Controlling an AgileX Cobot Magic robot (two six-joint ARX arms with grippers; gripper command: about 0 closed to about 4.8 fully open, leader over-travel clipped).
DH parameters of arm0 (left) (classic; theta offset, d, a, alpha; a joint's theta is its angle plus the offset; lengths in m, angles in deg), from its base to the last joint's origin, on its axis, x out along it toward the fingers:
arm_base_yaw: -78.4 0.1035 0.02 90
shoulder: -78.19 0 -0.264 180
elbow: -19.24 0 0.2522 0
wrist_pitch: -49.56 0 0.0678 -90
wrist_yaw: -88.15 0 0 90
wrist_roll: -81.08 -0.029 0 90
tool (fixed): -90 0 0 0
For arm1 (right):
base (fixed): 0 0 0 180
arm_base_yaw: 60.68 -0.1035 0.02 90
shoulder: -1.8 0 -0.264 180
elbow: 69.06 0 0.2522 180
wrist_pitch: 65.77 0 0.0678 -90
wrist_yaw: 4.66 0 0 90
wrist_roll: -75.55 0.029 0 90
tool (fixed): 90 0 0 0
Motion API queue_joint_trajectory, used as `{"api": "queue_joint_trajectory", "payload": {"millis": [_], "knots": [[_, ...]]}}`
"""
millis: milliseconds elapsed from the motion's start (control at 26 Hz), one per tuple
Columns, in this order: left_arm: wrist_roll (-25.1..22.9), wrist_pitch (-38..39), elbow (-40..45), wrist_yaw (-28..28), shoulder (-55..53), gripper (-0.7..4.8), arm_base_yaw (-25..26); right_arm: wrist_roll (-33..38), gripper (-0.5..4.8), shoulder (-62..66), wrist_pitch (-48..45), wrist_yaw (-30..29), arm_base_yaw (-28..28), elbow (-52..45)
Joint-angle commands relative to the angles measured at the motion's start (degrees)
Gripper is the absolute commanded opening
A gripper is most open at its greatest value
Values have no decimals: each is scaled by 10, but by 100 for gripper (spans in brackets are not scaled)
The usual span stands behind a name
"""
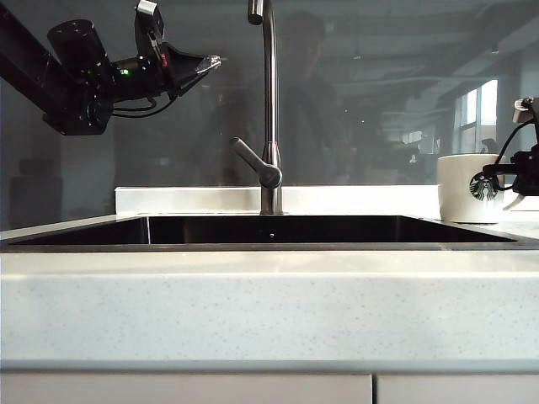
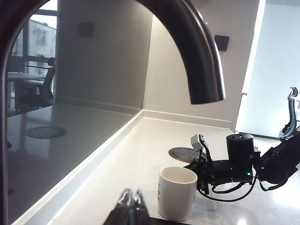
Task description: Pick up the mug next to the sink, go to the faucet to get some water, pour the water into the sink, and finally put the mug back to its place.
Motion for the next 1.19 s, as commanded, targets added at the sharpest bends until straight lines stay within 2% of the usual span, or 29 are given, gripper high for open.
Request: {"api": "queue_joint_trajectory", "payload": {"millis": [39,193,270,308,539,578,886,1194], "knots": [[2,-7,-2,0,6,-4,0,6,1,-5,-21,-4,-2,4],[2,-7,-2,0,6,-4,0,6,2,-5,-20,-4,-2,4],[2,-7,-2,0,6,-4,0,6,30,-5,-16,-4,-2,4],[2,-7,-2,0,6,-4,0,6,70,-5,-6,-6,-2,4],[2,-7,-2,1,6,-4,0,6,81,-10,9,-19,-1,-7],[2,-7,-2,3,6,-4,0,6,96,-12,9,-18,-1,-9],[2,-7,-2,3,6,-4,0,6,100,-48,14,-18,2,-24],[23,-7,-2,4,6,-4,0,6,100,-67,45,-18,8,-30]]}}
